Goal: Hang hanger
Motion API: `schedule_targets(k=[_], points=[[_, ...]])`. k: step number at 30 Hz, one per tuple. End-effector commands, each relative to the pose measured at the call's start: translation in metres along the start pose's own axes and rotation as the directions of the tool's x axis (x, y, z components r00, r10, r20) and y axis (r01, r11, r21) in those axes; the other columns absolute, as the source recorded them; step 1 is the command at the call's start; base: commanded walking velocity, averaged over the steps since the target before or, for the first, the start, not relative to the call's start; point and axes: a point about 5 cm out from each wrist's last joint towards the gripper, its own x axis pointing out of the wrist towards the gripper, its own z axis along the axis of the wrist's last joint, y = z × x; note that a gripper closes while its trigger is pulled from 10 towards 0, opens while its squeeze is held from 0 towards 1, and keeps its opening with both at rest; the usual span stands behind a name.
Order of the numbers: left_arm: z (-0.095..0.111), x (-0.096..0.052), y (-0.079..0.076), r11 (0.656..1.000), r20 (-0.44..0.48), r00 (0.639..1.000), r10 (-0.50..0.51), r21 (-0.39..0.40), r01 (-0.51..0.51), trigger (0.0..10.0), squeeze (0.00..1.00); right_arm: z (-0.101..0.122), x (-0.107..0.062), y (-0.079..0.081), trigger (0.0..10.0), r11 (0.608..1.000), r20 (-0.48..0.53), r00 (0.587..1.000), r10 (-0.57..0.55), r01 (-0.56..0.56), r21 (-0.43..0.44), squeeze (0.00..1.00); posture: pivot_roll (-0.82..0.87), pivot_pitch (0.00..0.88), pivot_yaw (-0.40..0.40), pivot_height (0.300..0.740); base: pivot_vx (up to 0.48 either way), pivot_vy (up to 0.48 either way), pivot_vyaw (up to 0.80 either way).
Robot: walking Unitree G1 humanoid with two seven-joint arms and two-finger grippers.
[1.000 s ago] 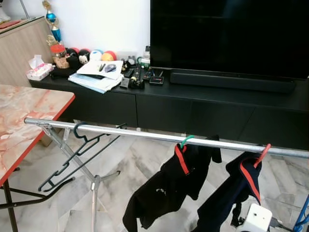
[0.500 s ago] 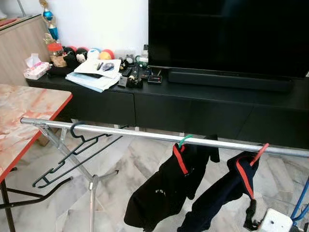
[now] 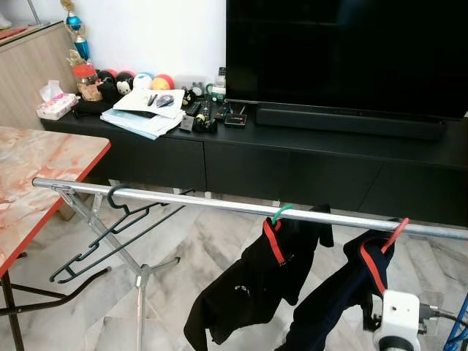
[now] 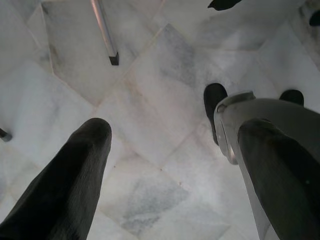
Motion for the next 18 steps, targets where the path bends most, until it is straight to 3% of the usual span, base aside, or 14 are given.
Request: schedule_targets(k=[1,3,4,5,6,11,15,18], points=[[-0.007,-0.001,-0.003,1.000,-0.038,0.999,-0.007,0.030,0.008,10.0,0.00,-0.004,0.002,0.000,10.0,1.000,-0.034,0.999,-0.002,0.001,-0.016,0.00,0.02,0.037,0.033,0.740,0.000,0.000,0.00],[-0.006,0.000,-0.004,0.999,-0.037,0.999,-0.007,0.031,0.008,10.0,0.00,-0.004,0.004,0.002,10.0,1.000,-0.043,0.999,0.012,-0.013,-0.025,0.00,0.03,0.040,0.033,0.740,0.000,0.000,0.00],[-0.005,0.000,-0.004,0.999,-0.034,0.999,-0.006,0.031,0.007,10.0,0.00,-0.004,0.005,0.003,3.0,0.999,-0.048,0.999,0.015,-0.017,-0.028,0.00,0.03,0.040,0.033,0.740,0.000,0.000,0.00],[-0.004,0.000,-0.003,0.999,-0.032,0.999,-0.006,0.031,0.007,10.0,0.00,-0.004,0.006,0.004,1.0,0.999,-0.054,0.998,0.017,-0.019,-0.034,0.00,0.03,0.040,0.033,0.740,0.000,0.000,0.00],[-0.003,0.000,-0.002,0.999,-0.030,1.000,-0.006,0.031,0.007,10.0,0.00,-0.005,0.007,0.005,0.0,0.999,-0.066,0.998,0.022,-0.025,-0.039,0.00,0.03,0.040,0.033,0.740,0.000,0.000,0.00],[-0.003,-0.001,0.008,1.000,-0.027,1.000,0.001,0.028,0.000,10.0,0.00,-0.005,0.010,0.007,0.0,0.998,-0.087,0.996,0.034,-0.038,-0.044,0.00,0.03,0.044,0.030,0.740,0.000,0.000,0.00],[-0.013,-0.008,0.034,0.999,-0.041,0.999,0.028,0.022,-0.027,10.0,0.00,-0.005,0.014,0.008,0.0,0.998,-0.099,0.995,0.032,-0.037,-0.048,0.00,0.04,0.046,0.030,0.740,0.000,0.000,0.00],[-0.018,-0.011,0.043,0.999,-0.048,0.998,0.038,0.019,-0.037,10.0,0.00,-0.004,0.015,0.008,0.0,0.998,-0.097,0.995,0.032,-0.037,-0.045,0.00,0.04,0.047,0.030,0.740,0.000,0.000,0.00]])
